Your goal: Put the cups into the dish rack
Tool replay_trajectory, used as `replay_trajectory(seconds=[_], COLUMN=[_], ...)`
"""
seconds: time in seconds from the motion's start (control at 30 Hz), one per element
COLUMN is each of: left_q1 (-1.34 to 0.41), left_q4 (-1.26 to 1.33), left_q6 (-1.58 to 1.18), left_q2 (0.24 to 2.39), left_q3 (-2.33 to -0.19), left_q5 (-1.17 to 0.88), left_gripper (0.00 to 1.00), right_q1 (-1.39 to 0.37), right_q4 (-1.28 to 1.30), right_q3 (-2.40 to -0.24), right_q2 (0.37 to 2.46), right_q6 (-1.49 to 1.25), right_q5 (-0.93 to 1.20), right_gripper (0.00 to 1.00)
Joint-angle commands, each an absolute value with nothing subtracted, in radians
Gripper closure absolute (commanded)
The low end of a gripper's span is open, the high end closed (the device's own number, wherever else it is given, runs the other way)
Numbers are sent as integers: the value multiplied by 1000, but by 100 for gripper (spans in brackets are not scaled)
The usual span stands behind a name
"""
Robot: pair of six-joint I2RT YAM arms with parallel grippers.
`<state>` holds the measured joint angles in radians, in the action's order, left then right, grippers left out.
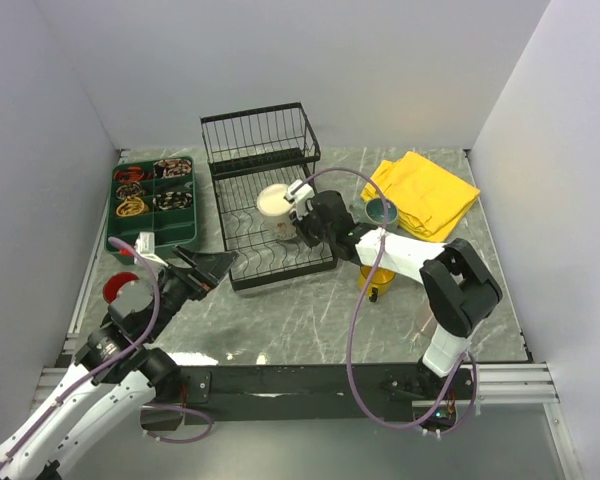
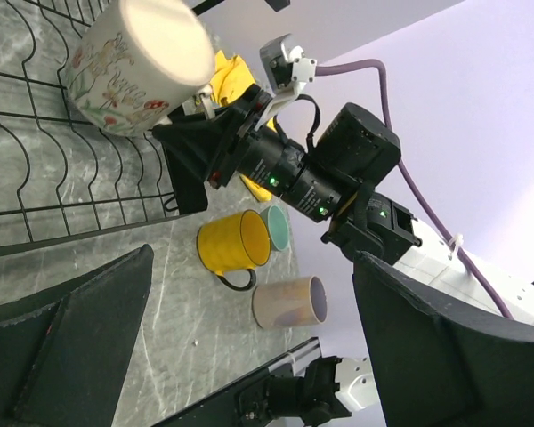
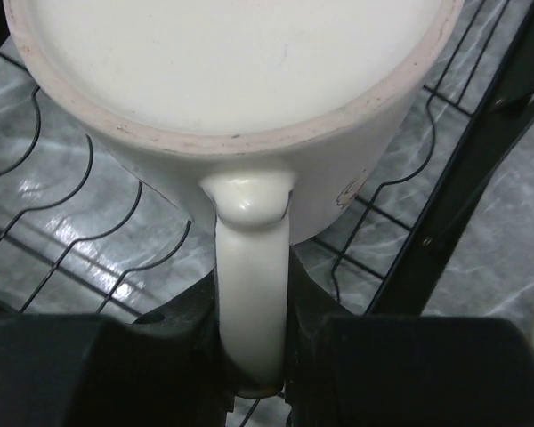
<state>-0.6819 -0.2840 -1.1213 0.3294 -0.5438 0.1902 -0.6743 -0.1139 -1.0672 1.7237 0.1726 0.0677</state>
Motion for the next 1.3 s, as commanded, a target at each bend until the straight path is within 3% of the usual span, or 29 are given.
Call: replay_trajectory(seconds=[0.0,0.63,0.7,0.73,0.93,1.27], left_q1=[-678,-678,-678,-678,-678,-678], left_q4=[-279,-290,-288,-288,-298,-321], left_q6=[-1131,-1173,-1177,-1178,-1166,-1170], left_q2=[318,295,293,293,301,259], left_q3=[-538,-497,-494,-492,-505,-500], left_q5=[210,207,207,206,202,212], left_gripper=[1,1,1,0,0,0], right_q1=[-673,-635,-629,-627,-621,-603], right_q4=[-356,-347,-345,-344,-322,-279], right_q3=[-1164,-1324,-1318,-1315,-1315,-1318], right_q2=[1692,1888,1893,1897,1919,1921], right_q6=[198,213,216,216,224,227], right_q5=[22,-136,-133,-133,-140,-144], right_gripper=[100,100,96,85,62,55])
